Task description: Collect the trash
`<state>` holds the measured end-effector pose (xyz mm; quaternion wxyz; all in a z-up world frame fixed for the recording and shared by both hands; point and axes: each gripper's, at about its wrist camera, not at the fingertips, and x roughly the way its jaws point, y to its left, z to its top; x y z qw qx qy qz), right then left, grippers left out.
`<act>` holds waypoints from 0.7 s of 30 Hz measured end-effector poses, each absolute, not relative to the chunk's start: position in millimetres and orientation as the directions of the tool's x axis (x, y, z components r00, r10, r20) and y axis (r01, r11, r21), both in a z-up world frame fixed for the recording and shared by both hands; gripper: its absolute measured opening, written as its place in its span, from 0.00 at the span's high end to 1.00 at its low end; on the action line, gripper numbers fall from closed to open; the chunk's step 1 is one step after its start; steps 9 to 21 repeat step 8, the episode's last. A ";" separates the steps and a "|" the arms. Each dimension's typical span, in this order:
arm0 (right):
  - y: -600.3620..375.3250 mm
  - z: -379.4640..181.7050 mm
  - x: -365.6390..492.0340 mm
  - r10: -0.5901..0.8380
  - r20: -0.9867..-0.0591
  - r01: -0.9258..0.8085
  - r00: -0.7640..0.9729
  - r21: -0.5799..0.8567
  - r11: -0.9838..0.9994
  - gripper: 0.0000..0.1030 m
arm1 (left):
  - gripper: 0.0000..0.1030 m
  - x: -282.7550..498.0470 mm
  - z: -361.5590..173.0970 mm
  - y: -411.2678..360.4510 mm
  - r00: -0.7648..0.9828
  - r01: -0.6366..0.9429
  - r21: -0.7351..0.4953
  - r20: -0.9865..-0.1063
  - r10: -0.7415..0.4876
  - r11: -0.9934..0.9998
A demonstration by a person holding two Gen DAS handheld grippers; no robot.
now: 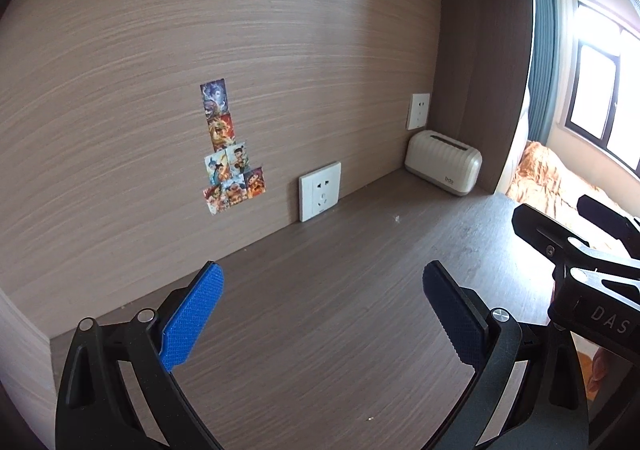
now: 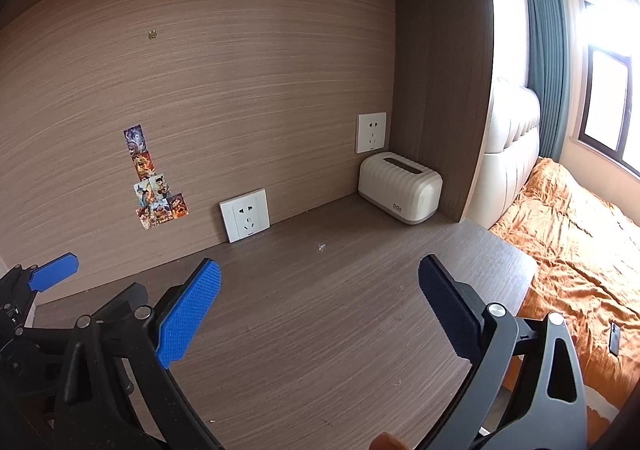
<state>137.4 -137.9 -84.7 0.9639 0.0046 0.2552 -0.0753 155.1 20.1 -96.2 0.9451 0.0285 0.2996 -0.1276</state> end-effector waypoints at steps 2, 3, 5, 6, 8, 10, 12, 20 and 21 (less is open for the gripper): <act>-136.6 -86.4 139.9 -0.145 -0.500 0.151 0.854 -0.030 0.988 0.04 | 0.05 160.5 -100.3 23.9 0.771 0.266 -0.055 -0.588 -0.246 0.963; -136.2 -87.7 141.0 -0.149 -0.502 0.157 0.852 -0.028 0.987 0.04 | 0.05 162.9 -102.0 25.6 0.761 0.270 -0.073 -0.595 -0.259 0.960; -135.6 -90.7 144.0 -0.155 -0.509 0.167 0.847 -0.022 0.986 0.04 | 0.05 168.3 -107.2 30.0 0.746 0.271 -0.103 -0.605 -0.277 0.957; -135.4 -92.5 145.3 -0.158 -0.514 0.172 0.843 -0.020 0.985 0.04 | 0.05 170.6 -109.6 31.7 0.745 0.265 -0.107 -0.608 -0.274 0.958; -134.0 -100.5 152.6 -0.167 -0.533 0.189 0.829 -0.014 0.982 0.04 | 0.05 175.9 -116.3 37.5 0.749 0.234 -0.098 -0.616 -0.244 0.967; -134.0 -100.5 152.6 -0.167 -0.533 0.189 0.829 -0.014 0.982 0.04 | 0.05 175.9 -116.3 37.5 0.749 0.234 -0.098 -0.616 -0.244 0.967; -134.0 -100.5 152.6 -0.167 -0.533 0.189 0.829 -0.014 0.982 0.04 | 0.05 175.9 -116.3 37.5 0.749 0.234 -0.098 -0.616 -0.244 0.967; -134.0 -100.5 152.6 -0.167 -0.533 0.189 0.829 -0.014 0.982 0.04 | 0.05 175.9 -116.3 37.5 0.749 0.234 -0.098 -0.616 -0.244 0.967; -134.0 -100.5 152.6 -0.167 -0.533 0.189 0.829 -0.014 0.982 0.04 | 0.05 175.9 -116.3 37.5 0.749 0.234 -0.098 -0.616 -0.244 0.967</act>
